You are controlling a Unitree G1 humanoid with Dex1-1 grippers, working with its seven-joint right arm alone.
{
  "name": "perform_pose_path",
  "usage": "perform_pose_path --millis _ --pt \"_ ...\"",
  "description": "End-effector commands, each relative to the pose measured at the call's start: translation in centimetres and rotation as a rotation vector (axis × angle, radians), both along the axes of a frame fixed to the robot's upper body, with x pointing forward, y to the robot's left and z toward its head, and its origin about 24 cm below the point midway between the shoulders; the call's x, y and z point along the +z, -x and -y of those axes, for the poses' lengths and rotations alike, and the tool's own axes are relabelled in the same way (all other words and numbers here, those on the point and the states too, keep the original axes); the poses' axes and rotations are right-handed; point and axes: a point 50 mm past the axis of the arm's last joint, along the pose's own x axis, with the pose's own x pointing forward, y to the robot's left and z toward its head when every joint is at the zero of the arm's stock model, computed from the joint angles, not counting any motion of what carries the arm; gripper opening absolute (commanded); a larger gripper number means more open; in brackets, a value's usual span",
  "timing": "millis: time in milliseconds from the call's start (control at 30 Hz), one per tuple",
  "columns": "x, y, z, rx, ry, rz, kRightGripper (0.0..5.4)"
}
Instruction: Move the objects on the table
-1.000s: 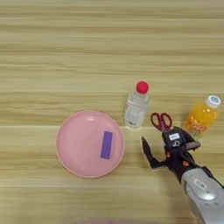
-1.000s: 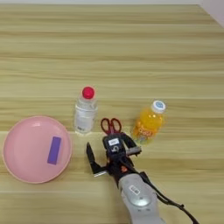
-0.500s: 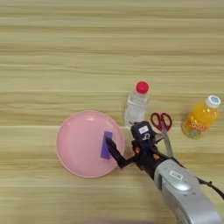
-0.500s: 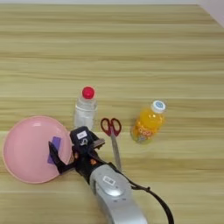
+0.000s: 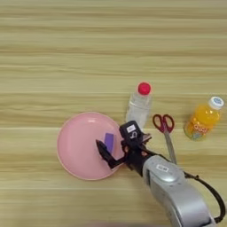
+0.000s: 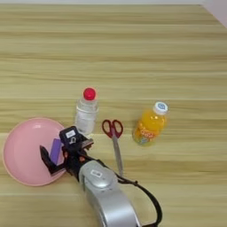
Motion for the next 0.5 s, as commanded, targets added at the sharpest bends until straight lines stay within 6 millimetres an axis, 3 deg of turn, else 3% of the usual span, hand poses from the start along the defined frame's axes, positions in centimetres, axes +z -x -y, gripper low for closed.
perform_pose_path --millis 33,500 --pt "0.8 -1.1 -0.6 0.01 -0.014 0.053 5.37" --pt "-0.1 -0.8 -1.0 0.037 -0.057 -0.042 5.37"
